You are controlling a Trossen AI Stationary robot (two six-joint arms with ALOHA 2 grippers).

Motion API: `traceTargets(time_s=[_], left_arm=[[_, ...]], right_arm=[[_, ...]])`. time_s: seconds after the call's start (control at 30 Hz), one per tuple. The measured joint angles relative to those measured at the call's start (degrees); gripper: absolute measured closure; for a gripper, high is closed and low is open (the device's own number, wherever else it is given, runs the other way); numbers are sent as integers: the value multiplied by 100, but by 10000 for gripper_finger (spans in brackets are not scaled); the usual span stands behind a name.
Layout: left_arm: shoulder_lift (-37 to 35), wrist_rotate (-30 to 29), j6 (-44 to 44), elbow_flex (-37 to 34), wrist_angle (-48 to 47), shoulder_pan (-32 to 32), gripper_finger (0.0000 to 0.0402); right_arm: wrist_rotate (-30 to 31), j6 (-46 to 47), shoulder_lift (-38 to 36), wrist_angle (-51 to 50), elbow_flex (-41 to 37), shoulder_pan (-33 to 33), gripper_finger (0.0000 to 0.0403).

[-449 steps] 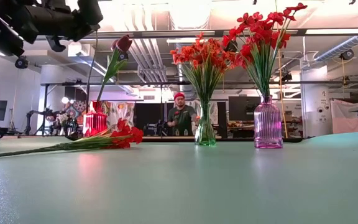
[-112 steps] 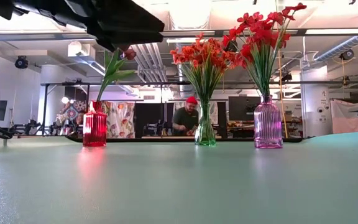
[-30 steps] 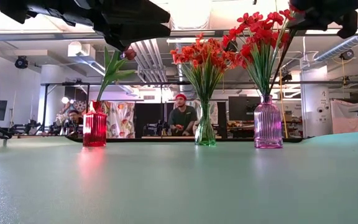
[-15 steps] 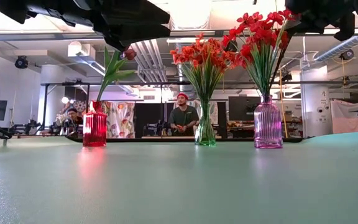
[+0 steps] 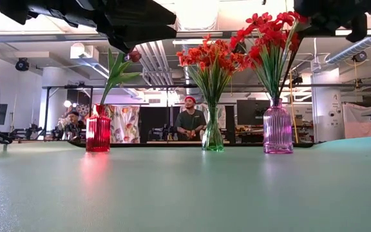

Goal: Sort flowers into vase by color
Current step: Put the red flowers into the violet flower vase

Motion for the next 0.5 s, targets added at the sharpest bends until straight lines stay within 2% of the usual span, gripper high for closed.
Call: traceTargets(time_s=[0.1, 0.23, 0.5], left_arm=[[0, 1, 1, 0, 0, 0, 212], [0, 1, 0, 0, 0, 0, 212], [0, 1, 0, 0, 0, 0, 212]], right_arm=[[-3, 54, 9, 279, 0, 0, 381], [-7, -401, 5, 500, 0, 0, 381], [-124, -584, 0, 563, 2, -75, 376]])
